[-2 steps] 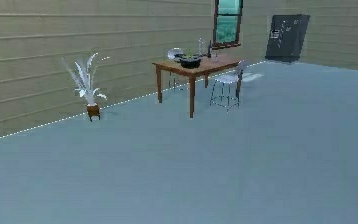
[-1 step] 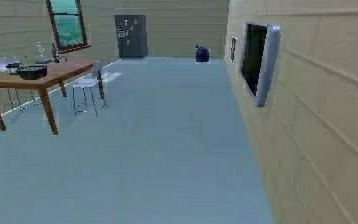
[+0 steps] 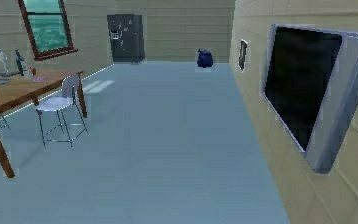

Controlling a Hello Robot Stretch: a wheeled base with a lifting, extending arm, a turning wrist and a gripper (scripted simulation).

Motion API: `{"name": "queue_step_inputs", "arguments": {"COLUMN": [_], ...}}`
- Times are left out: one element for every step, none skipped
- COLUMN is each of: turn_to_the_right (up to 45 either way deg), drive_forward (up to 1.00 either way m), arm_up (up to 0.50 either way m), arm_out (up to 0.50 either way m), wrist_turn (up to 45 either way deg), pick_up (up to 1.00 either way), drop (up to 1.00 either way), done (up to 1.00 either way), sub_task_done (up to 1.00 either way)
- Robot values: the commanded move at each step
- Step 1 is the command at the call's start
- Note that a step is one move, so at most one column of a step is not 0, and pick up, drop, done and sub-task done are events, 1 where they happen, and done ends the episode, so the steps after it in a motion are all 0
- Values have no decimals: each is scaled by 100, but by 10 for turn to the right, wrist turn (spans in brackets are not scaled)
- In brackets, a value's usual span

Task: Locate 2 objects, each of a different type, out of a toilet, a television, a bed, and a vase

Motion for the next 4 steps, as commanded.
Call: {"name": "queue_step_inputs", "arguments": {"turn_to_the_right": [300, 0, 450, 450], "drive_forward": [0, 0, 0, 0], "arm_up": [0, 0, 0, 0], "arm_out": [0, 0, 0, 0], "wrist_turn": [0, 0, 0, 0], "pick_up": [0, 0, 0, 0], "drop": [0, 0, 0, 0], "done": [0, 0, 0, 0], "sub_task_done": [0, 100, 0, 0]}}
